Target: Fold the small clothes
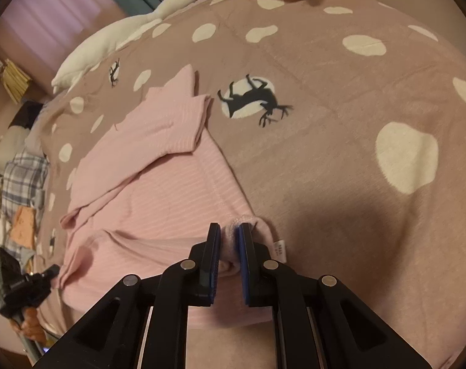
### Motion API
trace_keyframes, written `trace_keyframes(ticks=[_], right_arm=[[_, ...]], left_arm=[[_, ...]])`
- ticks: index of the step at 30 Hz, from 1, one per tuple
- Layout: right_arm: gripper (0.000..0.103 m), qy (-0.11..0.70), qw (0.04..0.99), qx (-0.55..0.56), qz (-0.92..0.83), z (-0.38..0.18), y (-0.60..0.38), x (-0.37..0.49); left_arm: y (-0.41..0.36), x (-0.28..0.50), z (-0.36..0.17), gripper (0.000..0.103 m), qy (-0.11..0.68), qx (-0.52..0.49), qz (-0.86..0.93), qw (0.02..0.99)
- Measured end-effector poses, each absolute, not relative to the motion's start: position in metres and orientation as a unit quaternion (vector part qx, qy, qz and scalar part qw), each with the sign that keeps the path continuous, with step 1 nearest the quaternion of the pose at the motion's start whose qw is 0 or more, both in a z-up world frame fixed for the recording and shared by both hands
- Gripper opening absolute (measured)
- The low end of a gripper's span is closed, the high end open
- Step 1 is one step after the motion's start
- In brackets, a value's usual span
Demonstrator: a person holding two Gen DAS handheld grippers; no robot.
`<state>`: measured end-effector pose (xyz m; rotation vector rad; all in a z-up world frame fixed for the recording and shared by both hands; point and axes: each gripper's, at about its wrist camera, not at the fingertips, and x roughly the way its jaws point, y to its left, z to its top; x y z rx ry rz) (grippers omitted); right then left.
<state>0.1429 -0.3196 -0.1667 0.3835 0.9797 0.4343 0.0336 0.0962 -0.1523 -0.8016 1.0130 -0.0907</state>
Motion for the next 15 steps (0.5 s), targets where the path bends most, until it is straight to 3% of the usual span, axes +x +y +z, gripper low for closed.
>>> trace_keyframes(ticks=[3, 10, 12, 13, 14, 15], right_arm=[[0.009, 0.444, 0.854, 0.193, 0.189, -0.16, -0.335, 0.14], [0.011, 0.443, 0.868, 0.142, 0.173, -0.154, -0.339, 0.13], [0.025, 0.448, 0.867, 0.121, 0.183, -0.156, -0.333, 0.127], [0.041, 0.449, 0.867, 0.11, 0.187, -0.157, -0.329, 0.126], [0.047, 0.448, 0.868, 0.102, 0.189, -0.158, -0.326, 0.125], [0.047, 0.449, 0.868, 0.086, 0.191, -0.161, -0.32, 0.125]], left_arm=[[0.102, 0.029, -0.144, 0.021, 0.452, -0.364, -0.027, 0.814], [0.104, 0.02, -0.143, 0.019, 0.463, -0.316, 0.017, 0.828], [0.099, 0.019, -0.143, 0.022, 0.466, -0.303, 0.017, 0.831], [0.096, 0.019, -0.143, 0.022, 0.467, -0.296, 0.016, 0.833], [0.093, 0.02, -0.143, 0.023, 0.469, -0.286, 0.016, 0.835], [0.089, 0.021, -0.144, 0.026, 0.47, -0.276, 0.017, 0.838]])
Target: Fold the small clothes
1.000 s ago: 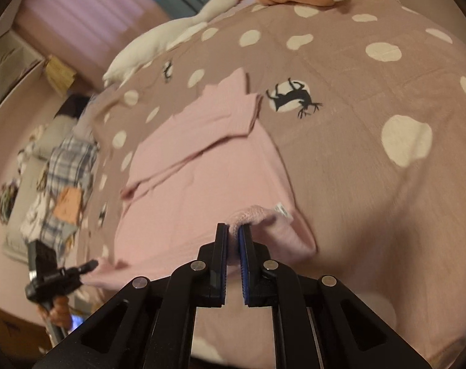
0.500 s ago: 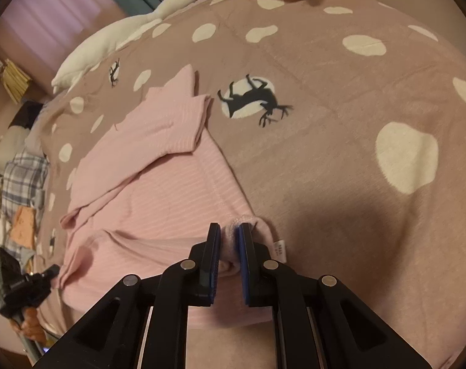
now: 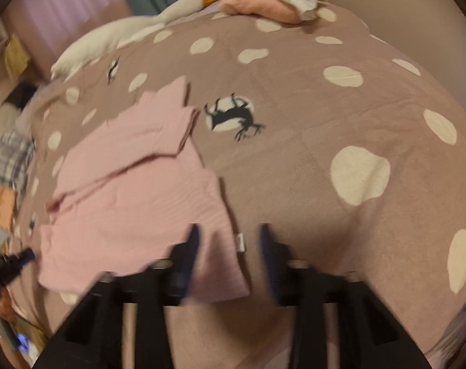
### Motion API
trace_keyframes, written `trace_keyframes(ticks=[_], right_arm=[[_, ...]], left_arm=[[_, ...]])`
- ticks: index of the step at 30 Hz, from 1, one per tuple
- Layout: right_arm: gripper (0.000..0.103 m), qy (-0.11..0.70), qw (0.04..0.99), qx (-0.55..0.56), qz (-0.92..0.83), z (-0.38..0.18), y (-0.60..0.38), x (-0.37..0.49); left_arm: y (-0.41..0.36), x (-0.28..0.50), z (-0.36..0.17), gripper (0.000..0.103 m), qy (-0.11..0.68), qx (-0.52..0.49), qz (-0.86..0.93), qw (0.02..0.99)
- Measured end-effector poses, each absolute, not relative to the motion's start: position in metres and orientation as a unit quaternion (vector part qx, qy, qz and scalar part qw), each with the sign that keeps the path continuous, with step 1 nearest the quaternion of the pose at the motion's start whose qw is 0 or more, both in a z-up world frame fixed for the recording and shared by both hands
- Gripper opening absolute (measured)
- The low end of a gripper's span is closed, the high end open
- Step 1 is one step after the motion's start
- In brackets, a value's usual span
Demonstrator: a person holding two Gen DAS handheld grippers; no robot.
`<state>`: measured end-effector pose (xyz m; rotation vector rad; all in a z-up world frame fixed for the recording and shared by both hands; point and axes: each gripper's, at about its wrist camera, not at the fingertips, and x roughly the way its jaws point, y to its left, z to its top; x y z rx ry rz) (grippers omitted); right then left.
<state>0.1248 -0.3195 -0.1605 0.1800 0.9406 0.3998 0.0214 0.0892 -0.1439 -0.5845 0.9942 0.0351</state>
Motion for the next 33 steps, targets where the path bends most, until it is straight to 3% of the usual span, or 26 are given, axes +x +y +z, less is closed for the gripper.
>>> trace_keyframes(ticks=[6, 13, 16, 19, 20, 33], right_arm=[[0.047, 0.455, 0.866, 0.058, 0.2, -0.168, -0.296, 0.141], [0.047, 0.451, 0.871, 0.031, 0.193, -0.172, -0.277, 0.154], [0.035, 0.446, 0.873, 0.026, 0.194, -0.173, -0.273, 0.155], [0.014, 0.446, 0.873, 0.032, 0.196, -0.173, -0.273, 0.152], [0.011, 0.443, 0.874, 0.033, 0.198, -0.171, -0.273, 0.151], [0.007, 0.379, 0.899, 0.074, 0.207, -0.129, -0.295, 0.123]], left_arm=[[0.076, 0.039, -0.149, 0.034, 0.471, -0.239, 0.02, 0.849], [0.069, 0.058, -0.164, 0.034, 0.478, -0.209, 0.027, 0.853], [0.065, 0.063, -0.169, 0.03, 0.482, -0.196, 0.025, 0.853], [0.063, 0.063, -0.17, 0.009, 0.479, -0.193, 0.032, 0.856], [0.063, 0.062, -0.169, 0.008, 0.477, -0.197, 0.033, 0.856], [0.053, 0.03, -0.11, 0.006, 0.39, -0.217, 0.032, 0.894]])
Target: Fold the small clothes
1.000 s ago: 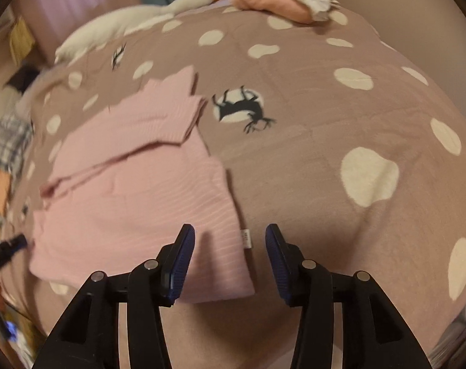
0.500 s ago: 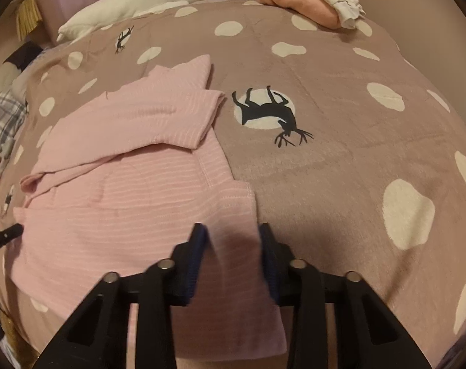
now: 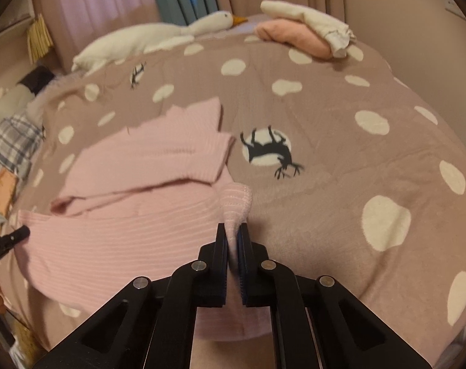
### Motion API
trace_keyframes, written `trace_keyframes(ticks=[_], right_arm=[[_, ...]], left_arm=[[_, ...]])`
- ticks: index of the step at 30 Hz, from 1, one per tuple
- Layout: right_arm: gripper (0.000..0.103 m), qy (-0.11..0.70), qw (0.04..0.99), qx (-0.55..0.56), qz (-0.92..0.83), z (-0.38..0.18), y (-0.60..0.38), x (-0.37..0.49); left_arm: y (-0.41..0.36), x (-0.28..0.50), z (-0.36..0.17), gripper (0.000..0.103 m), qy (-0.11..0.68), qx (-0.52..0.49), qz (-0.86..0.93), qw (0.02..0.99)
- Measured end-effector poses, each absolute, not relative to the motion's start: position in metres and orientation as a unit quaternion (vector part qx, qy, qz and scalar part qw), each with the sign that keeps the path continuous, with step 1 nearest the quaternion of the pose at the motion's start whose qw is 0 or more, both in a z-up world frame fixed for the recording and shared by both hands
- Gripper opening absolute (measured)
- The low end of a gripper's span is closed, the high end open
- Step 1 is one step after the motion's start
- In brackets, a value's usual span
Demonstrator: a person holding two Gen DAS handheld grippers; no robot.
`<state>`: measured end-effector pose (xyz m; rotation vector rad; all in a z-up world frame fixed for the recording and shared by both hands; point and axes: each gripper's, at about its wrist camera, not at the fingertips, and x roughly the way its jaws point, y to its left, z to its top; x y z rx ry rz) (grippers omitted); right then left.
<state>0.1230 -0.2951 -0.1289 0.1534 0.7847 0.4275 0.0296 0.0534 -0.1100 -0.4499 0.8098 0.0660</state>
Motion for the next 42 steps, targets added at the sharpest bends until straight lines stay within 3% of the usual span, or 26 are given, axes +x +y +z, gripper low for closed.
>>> trace_keyframes(ticks=[23, 42], right_arm=[[0.006, 0.262, 0.934, 0.083, 0.228, -0.04, -0.287, 0.149], [0.006, 0.273, 0.932, 0.066, 0.228, -0.033, -0.227, 0.261]], left_arm=[[0.074, 0.058, -0.031, 0.006, 0.281, -0.241, 0.031, 0.929], [0.107, 0.183, -0.045, 0.006, 0.311, -0.233, 0.086, 0.917]])
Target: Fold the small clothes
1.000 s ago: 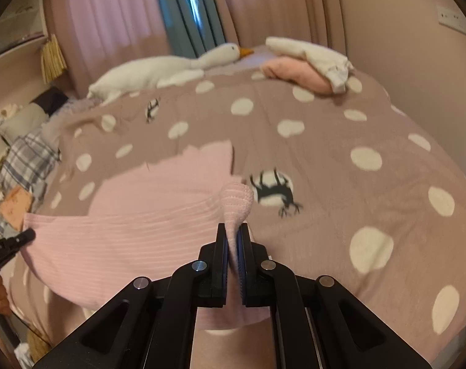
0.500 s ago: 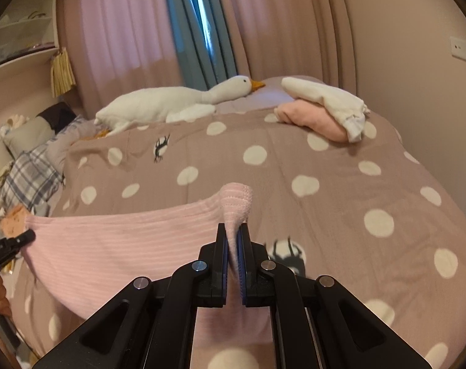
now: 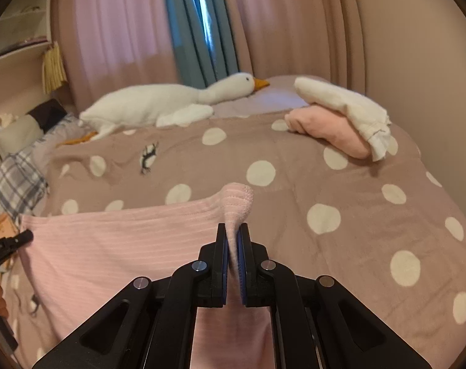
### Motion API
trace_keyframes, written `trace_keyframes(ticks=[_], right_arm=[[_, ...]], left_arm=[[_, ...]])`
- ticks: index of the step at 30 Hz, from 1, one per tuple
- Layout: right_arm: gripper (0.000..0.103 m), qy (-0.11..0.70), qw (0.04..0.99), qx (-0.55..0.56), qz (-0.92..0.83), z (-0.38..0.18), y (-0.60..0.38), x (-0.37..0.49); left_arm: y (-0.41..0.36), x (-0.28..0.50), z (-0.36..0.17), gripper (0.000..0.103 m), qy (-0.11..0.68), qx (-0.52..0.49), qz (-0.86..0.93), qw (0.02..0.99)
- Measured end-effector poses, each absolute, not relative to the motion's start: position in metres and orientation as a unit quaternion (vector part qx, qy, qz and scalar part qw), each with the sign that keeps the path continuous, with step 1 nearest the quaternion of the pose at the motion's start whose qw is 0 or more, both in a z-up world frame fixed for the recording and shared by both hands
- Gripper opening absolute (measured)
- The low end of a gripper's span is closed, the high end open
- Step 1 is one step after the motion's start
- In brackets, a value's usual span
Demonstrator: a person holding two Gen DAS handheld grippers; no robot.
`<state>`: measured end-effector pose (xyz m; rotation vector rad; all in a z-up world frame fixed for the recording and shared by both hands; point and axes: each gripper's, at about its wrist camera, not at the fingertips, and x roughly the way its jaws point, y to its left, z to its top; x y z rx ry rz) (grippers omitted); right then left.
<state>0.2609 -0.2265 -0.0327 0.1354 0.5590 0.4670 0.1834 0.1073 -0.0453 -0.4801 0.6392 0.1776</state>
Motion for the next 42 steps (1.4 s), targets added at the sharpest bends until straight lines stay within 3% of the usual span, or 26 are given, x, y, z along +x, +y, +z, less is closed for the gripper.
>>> trace_keyframes(ticks=[19, 29, 33, 37, 41, 42], right_arm=[[0.006, 0.409, 0.893, 0.003, 0.19, -0.113, -0.164, 0.361], [0.006, 0.429, 0.885, -0.018, 0.179, -0.132, -0.157, 0.369], [0.008, 0.44, 0.88, -0.018, 0.179, -0.124, -0.162, 0.362], [0.051, 0.427, 0.884, -0.003, 0.19, -0.105, -0.178, 0.34], [0.053, 0.414, 0.89, 0.016, 0.192, -0.086, -0.202, 0.308], [0.054, 0.411, 0.889, 0.033, 0.197, -0.082, -0.211, 0.298]], left_arm=[[0.125, 0.267, -0.131, 0.006, 0.423, -0.229, 0.134, 0.866], [0.129, 0.273, -0.159, 0.011, 0.467, -0.211, 0.151, 0.845], [0.126, 0.264, -0.149, 0.024, 0.468, -0.179, 0.17, 0.848], [0.128, 0.234, -0.132, 0.034, 0.456, -0.194, 0.166, 0.852], [0.126, 0.192, -0.116, 0.071, 0.436, -0.217, 0.16, 0.859], [0.124, 0.184, -0.113, 0.073, 0.431, -0.218, 0.159, 0.861]])
